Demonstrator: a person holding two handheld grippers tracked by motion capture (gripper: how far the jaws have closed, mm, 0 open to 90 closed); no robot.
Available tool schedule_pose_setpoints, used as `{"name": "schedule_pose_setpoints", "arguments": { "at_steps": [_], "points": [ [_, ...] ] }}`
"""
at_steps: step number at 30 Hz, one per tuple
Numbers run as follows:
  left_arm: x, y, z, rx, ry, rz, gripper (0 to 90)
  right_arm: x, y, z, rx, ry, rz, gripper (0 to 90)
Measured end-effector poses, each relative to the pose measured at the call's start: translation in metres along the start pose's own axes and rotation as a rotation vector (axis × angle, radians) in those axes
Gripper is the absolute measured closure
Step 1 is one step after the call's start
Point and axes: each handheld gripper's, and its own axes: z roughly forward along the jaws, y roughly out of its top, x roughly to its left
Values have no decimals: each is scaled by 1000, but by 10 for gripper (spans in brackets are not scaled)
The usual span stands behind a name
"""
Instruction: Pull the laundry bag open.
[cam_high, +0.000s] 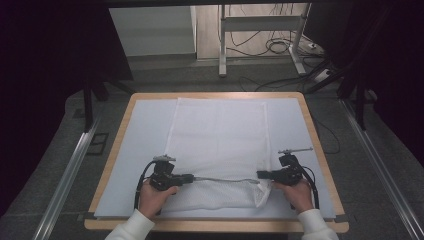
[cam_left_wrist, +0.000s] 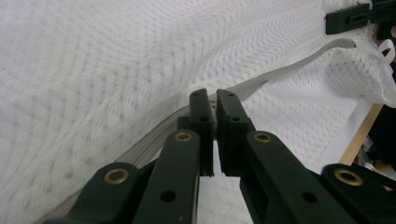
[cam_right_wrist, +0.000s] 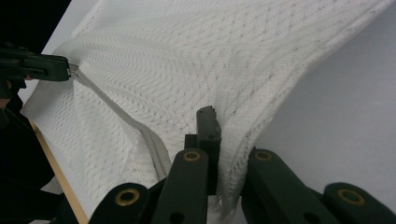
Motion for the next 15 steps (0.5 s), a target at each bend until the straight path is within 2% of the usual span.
{"name": "schedule_pose_setpoints", "arguments": {
  "at_steps": [15],
  "points": [
    [13,-10,-18,-15,5,-28,865,0,0,-1,-4,0,-1,881]
  ]
}}
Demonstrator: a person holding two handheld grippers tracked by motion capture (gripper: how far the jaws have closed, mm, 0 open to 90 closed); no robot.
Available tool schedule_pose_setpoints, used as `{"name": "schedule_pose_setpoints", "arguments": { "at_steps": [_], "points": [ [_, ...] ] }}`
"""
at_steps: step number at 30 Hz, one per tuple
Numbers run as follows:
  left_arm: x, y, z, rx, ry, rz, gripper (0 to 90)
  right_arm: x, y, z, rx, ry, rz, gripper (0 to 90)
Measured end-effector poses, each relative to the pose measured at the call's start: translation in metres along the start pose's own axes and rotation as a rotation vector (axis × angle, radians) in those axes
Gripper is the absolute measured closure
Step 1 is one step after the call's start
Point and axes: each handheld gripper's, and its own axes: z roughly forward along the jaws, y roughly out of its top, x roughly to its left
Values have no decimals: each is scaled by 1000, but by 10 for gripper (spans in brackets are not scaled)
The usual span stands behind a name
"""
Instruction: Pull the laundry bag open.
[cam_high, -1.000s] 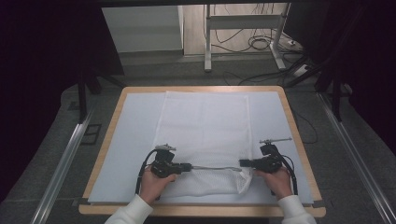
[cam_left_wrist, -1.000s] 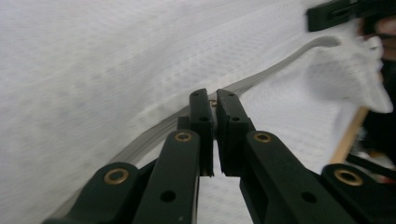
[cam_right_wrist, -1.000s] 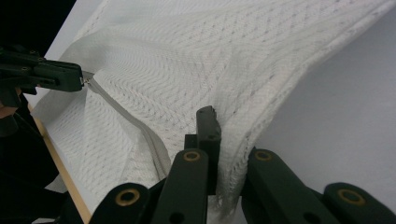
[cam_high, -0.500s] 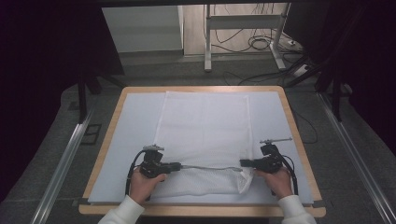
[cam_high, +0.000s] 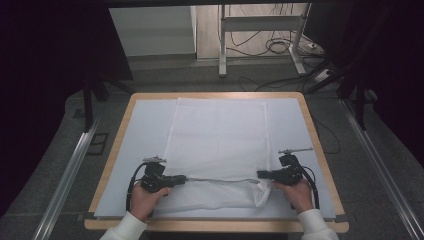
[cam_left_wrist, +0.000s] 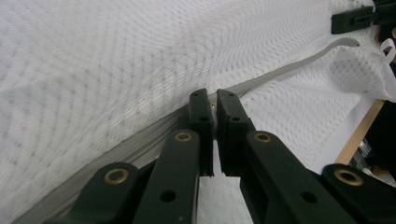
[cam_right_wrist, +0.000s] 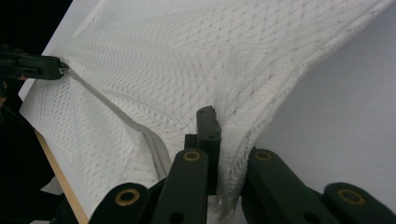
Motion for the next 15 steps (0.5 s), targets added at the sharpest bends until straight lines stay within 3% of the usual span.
{"name": "schedule_pose_setpoints", "arguments": {
  "at_steps": [15],
  "points": [
    [16,-8,-15,-8,31,-24,865,0,0,0,2,1,0,881]
  ]
}}
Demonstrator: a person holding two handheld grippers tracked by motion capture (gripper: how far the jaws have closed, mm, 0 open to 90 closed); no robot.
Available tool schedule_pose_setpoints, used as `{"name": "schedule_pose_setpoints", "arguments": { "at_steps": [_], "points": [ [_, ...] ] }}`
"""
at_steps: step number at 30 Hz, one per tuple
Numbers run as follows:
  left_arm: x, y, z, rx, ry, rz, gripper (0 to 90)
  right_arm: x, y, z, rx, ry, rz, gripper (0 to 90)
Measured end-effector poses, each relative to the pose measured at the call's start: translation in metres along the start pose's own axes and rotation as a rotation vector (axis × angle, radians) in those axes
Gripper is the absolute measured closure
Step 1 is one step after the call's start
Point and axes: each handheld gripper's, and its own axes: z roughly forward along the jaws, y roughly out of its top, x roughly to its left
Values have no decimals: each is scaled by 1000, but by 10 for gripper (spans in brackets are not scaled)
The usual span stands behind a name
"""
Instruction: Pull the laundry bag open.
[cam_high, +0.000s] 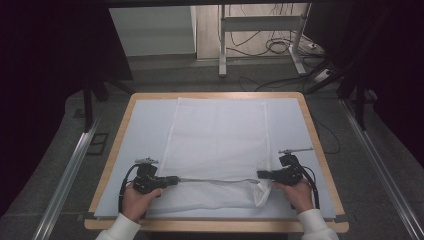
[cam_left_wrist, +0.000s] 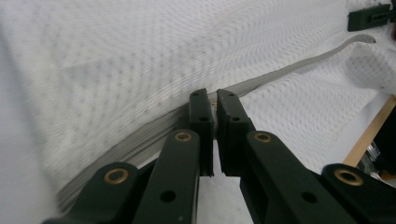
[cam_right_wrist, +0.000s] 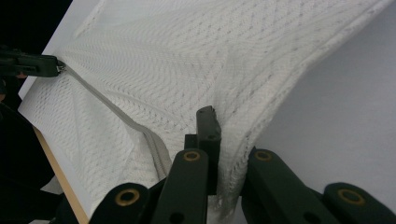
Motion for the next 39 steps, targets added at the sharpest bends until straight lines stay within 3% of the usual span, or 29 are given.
{"name": "schedule_pose_setpoints", "arguments": {
  "at_steps": [9,27,31,39],
  "points": [
    [6,-4,-10,-7,34,11,865,0,0,0,-2,-1,2,881],
    [29,-15,-35,-50,46,-44,865,-1,-1,1,1,3,3,882],
    [36,-18,-39,-48,35,-67,864,-3,-4,1,4,13,14,882],
    [44,-25,-44,-36,52,-70,862,-6,-4,3,12,19,14,882]
  ]
}}
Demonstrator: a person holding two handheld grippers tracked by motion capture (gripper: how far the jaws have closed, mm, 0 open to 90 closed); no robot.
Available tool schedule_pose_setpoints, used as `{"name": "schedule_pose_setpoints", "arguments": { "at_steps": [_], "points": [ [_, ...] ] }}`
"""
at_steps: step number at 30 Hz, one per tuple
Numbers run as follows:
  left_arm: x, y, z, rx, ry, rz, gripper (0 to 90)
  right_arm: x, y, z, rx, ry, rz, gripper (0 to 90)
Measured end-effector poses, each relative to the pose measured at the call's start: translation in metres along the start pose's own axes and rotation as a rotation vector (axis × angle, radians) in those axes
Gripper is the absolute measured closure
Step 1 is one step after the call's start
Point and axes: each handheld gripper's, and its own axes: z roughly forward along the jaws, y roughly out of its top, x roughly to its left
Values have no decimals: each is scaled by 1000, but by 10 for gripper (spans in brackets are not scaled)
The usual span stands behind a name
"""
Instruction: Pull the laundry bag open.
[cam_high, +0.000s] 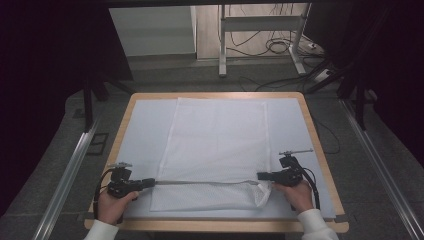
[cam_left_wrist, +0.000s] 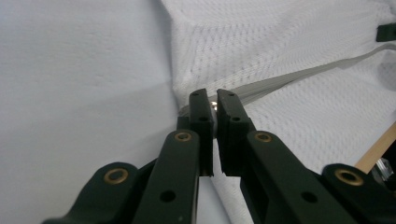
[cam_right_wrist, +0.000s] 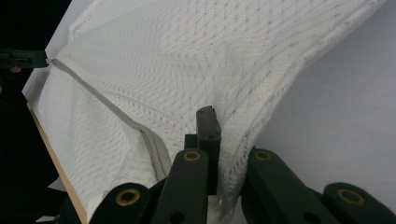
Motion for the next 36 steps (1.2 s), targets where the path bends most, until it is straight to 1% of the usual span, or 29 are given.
{"name": "schedule_pose_setpoints", "arguments": {
  "at_steps": [3,9,11,13,15,16,17,18,19,20,21,23,24,26,28,31,33,36],
  "points": [
    [0,0,1,5,18,11,862,0,0,-1,-6,-2,0,882],
    [-1,-1,5,7,10,33,861,1,0,-3,-8,-17,-5,880],
    [-3,-2,6,2,17,37,857,2,0,-3,-10,-23,-9,877],
    [-4,-2,6,-7,29,40,839,2,0,-4,-14,-26,-12,870],
    [-4,-2,7,-11,41,55,809,3,0,-5,-22,-31,-16,855],
    [-5,-3,6,-15,48,63,793,3,0,-6,-26,-35,-18,835],
    [-6,-3,6,-20,60,71,771,4,0,-7,-33,-43,-21,784],
    [-7,-3,6,-28,81,79,732,4,0,-9,-42,-57,-26,727],
    [-9,-3,4,-40,108,85,673,5,-1,-10,-48,-76,-35,668],
    [-12,-3,3,-54,127,92,644,5,-1,-13,-55,-93,-45,603],
    [-16,-1,1,-68,134,105,618,6,-1,-16,-67,-105,-55,553],
    [-20,1,-1,-93,133,123,542,6,-1,-24,-111,-129,-75,453],
    [-22,3,-2,-103,130,132,503,6,-1,-26,-128,-136,-86,424],
    [-24,8,-2,-121,128,151,431,4,-2,-35,-170,-153,-115,369],
    [-25,14,-1,-132,141,172,388,2,-4,-42,-198,-175,-146,328],
    [-20,26,6,-145,171,184,343,-3,-8,-50,-219,-201,-177,304],
    [-14,36,13,-144,188,185,319,-9,-10,-57,-230,-225,-188,291],
    [-10,46,22,-136,203,200,311,-17,-12,-64,-248,-238,-187,276]
  ]
}}
